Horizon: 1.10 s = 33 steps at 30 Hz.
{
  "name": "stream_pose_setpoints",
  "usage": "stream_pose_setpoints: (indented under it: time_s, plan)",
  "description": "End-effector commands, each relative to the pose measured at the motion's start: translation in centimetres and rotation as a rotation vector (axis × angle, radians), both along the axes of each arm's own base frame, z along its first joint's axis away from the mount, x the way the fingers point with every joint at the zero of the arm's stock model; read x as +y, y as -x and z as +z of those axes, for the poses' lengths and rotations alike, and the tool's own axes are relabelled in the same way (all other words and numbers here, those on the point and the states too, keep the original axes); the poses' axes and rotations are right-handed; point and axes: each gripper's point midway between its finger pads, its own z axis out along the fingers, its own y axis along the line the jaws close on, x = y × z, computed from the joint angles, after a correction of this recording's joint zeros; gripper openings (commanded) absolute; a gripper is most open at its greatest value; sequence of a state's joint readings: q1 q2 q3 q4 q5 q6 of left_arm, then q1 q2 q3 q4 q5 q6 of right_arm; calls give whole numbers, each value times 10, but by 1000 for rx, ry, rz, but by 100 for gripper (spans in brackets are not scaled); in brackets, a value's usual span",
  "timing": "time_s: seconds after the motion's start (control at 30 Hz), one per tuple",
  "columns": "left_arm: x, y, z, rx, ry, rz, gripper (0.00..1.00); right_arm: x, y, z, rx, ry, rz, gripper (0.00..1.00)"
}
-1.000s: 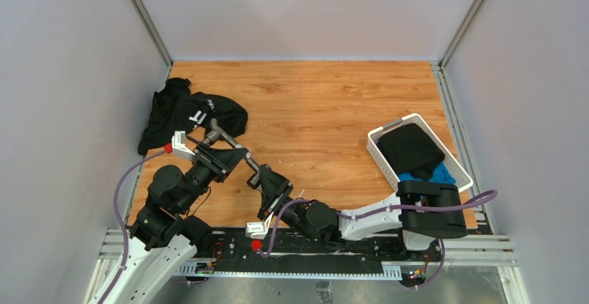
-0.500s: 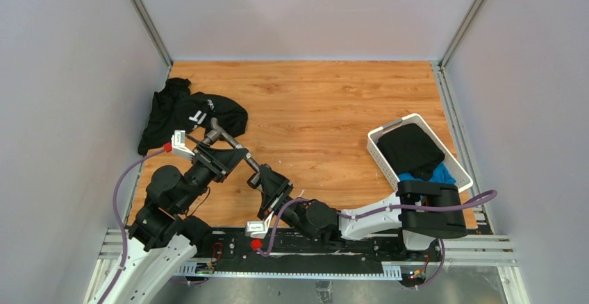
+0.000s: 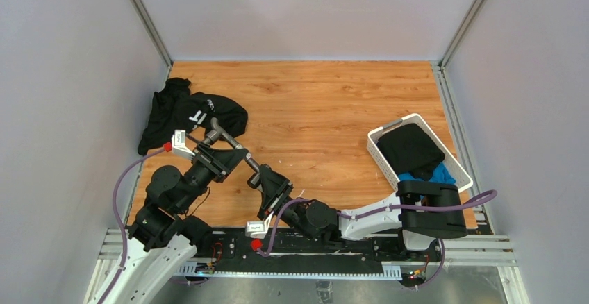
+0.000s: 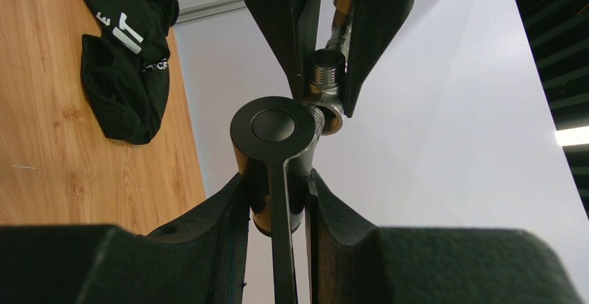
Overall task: Install the water faucets
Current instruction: Install the water faucet onto the adaptor.
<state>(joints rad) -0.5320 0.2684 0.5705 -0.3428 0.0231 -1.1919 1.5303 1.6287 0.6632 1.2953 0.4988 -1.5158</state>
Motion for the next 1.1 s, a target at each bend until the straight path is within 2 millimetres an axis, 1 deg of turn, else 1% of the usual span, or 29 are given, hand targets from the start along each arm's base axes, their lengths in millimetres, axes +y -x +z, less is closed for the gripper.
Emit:
stream_pose_setpoints:
  time_s: [0.0, 0.1, 0.23, 0.4, 0.63, 0.77, 1.07]
  plan:
    - [-2, 7, 19, -65, 1, -32, 0, -6, -4, 27, -6, -89, -18, 0]
    - [-1, 7, 17, -60, -14, -32, 0, -6, -4, 29, -8, -93, -19, 0]
    - [0, 8, 18, -67, -20, -28, 0, -6, -3, 28, -8, -91, -20, 0]
    - [-3, 8, 14, -56, -32, -44, 0, -6, -3, 32, -9, -101, -22, 0]
    - [-2, 8, 11, -51, -42, -42, 0, -5, -5, 31, -9, -106, -33, 0]
    - [6, 8, 11, -58, -48, -3, 0, -5, -5, 30, -9, -107, -36, 0]
    - [1, 8, 6, -45, -78, -34, 0, -7, -3, 36, -18, -125, -30, 0]
